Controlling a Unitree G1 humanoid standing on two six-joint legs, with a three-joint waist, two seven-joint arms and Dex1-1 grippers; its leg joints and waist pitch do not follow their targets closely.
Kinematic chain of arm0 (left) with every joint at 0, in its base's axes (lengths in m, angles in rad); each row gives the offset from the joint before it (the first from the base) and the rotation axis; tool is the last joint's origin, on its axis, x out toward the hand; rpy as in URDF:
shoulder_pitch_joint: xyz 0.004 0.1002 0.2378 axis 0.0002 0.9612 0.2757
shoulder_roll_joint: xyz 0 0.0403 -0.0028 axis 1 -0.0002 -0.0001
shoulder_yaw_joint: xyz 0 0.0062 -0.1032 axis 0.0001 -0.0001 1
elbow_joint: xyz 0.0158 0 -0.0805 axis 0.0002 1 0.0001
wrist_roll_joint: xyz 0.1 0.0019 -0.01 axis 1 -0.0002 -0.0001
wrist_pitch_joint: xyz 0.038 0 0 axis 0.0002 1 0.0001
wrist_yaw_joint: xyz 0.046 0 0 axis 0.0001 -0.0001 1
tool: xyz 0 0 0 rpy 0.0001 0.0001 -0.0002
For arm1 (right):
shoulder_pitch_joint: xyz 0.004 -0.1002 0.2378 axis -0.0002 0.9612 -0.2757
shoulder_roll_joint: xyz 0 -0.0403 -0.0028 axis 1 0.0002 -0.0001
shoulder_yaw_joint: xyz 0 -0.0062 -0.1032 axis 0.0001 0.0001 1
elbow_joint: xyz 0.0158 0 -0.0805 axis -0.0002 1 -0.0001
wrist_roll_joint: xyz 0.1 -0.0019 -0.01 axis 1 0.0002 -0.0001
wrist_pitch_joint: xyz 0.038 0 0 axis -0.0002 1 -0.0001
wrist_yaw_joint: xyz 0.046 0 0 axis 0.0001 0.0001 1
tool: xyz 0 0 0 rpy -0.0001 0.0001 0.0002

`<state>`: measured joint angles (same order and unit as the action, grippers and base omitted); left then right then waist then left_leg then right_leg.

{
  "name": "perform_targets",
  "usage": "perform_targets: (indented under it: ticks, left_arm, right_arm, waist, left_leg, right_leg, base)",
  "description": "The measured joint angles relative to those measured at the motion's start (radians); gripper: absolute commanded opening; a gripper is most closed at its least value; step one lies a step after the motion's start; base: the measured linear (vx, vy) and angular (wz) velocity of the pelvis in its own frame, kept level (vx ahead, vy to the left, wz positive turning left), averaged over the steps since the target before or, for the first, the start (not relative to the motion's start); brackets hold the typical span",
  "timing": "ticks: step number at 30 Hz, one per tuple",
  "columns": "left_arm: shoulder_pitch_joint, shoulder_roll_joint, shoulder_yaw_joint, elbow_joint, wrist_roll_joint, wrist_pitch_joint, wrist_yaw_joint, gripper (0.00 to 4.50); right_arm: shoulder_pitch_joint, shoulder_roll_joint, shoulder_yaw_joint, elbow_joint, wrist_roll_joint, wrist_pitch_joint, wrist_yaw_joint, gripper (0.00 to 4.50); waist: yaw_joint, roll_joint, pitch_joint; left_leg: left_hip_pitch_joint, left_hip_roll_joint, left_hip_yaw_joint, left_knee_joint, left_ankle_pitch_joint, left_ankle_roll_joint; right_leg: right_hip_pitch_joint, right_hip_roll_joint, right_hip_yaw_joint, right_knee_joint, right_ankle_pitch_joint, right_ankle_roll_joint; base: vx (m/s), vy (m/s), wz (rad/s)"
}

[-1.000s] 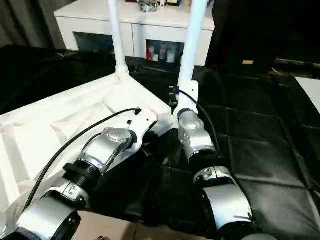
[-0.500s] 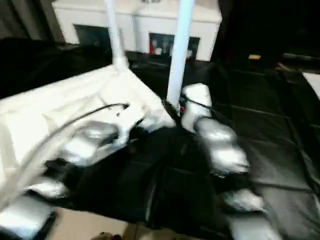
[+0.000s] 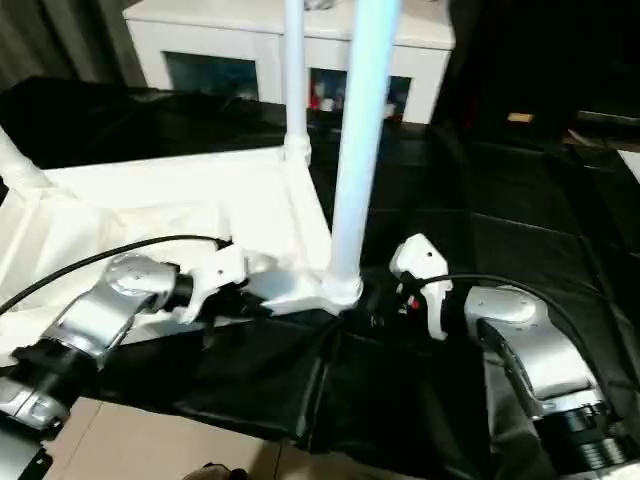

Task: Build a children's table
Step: Rotate leg to tighten

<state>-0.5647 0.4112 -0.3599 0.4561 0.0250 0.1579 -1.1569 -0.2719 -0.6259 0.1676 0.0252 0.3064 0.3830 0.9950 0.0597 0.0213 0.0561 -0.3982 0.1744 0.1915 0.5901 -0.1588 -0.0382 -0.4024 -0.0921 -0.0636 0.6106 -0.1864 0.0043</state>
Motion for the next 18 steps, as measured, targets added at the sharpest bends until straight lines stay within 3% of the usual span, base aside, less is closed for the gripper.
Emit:
perform_targets:
  ticks: [7, 12, 18]
  left_arm:
    - [0.005, 0.007, 0.009, 0.000, 0.000, -0.005, -0.004, 0.00]
    - [0.006, -0.003, 0.003, -0.021, 0.000, -0.005, -0.022, 0.00]
    - [0.006, -0.005, 0.003, -0.021, 0.000, -0.005, -0.020, 0.00]
  right_arm:
    - [-0.045, 0.048, 0.002, 0.055, -0.040, -0.005, -0.039, 3.59]
    - [-0.083, 0.095, 0.018, 0.114, -0.084, -0.046, -0.103, 3.59]
    - [-0.084, 0.112, 0.017, 0.148, -0.083, -0.062, -0.102, 3.59]
  waist:
    - [-0.007, 0.000, 0.000]
    - [0.008, 0.000, 0.000]
    - [0.008, 0.000, 0.000]
  left_leg:
    - [0.000, 0.000, 0.002, 0.001, 0.000, 0.000]
    - [-0.002, 0.001, 0.003, 0.001, 0.000, 0.000]
    - [-0.002, 0.001, 0.005, 0.002, 0.000, 0.000]
  right_leg:
    - [-0.001, 0.000, 0.001, 0.000, 0.001, -0.001]
    - [-0.001, 0.000, 0.000, 0.000, 0.001, -0.001]
    - [-0.001, -0.001, 0.001, 0.000, 0.001, -0.001]
  base:
    - [0.000, 0.000, 0.00]
    - [0.000, 0.000, 0.00]
    - [0.000, 0.000, 0.00]
